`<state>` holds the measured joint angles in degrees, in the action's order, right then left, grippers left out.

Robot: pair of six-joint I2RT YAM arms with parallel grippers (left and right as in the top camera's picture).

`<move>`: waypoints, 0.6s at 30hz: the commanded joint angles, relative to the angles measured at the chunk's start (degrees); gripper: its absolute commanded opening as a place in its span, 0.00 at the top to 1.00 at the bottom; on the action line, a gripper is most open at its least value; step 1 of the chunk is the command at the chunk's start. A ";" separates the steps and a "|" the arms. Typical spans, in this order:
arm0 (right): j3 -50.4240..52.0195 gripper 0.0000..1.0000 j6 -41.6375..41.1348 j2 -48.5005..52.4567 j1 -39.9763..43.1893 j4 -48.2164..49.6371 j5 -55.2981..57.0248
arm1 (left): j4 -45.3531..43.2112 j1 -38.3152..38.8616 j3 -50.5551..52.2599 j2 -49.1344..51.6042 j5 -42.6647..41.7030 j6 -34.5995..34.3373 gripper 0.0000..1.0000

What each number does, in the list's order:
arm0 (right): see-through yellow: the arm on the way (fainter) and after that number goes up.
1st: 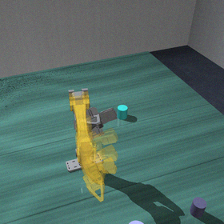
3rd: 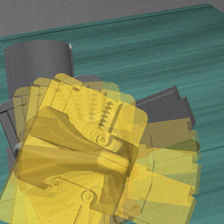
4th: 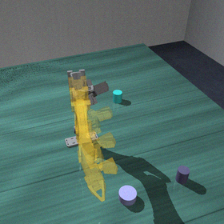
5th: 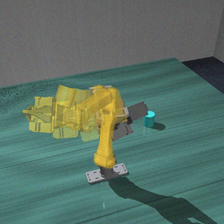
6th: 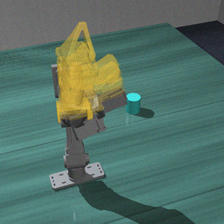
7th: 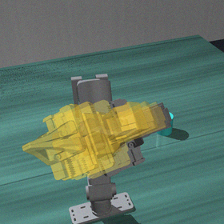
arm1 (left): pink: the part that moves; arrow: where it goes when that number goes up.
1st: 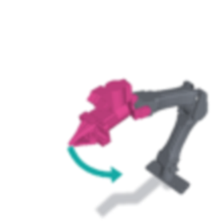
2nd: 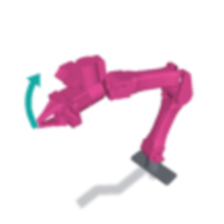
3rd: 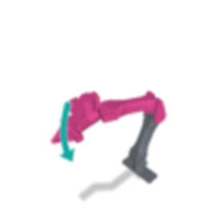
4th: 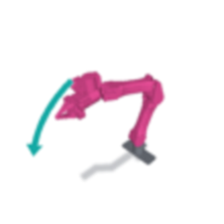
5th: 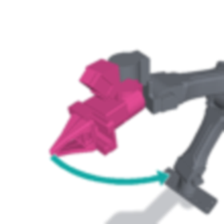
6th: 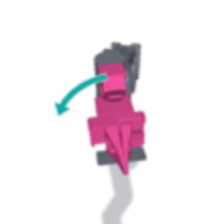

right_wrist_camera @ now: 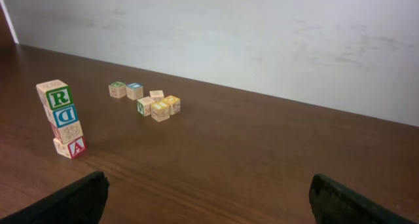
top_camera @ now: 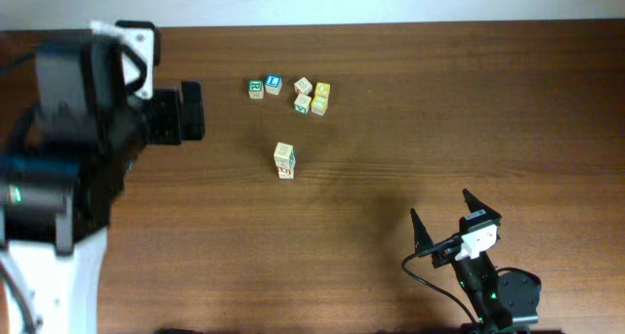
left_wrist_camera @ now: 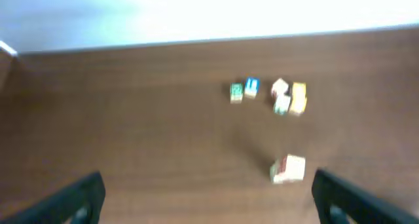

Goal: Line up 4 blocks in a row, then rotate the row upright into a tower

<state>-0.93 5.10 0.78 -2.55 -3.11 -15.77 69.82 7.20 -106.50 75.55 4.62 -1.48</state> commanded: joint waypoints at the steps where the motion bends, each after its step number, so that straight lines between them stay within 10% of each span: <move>1: 0.61 0.02 -0.24 -0.59 0.33 0.17 -0.33 | -15.02 -0.42 21.86 -13.29 0.68 3.65 0.01; 9: 0.61 0.02 -0.24 -0.59 0.33 0.17 -0.33 | -50.10 -4.17 75.32 -44.96 0.59 3.72 0.01; 18: 0.61 0.02 -0.24 -0.59 0.33 0.17 -0.33 | -66.36 -5.20 103.25 -69.31 0.59 12.79 0.01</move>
<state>-0.84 4.95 0.64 -2.55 -2.94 -15.79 3.84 2.76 -6.72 10.26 4.99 7.94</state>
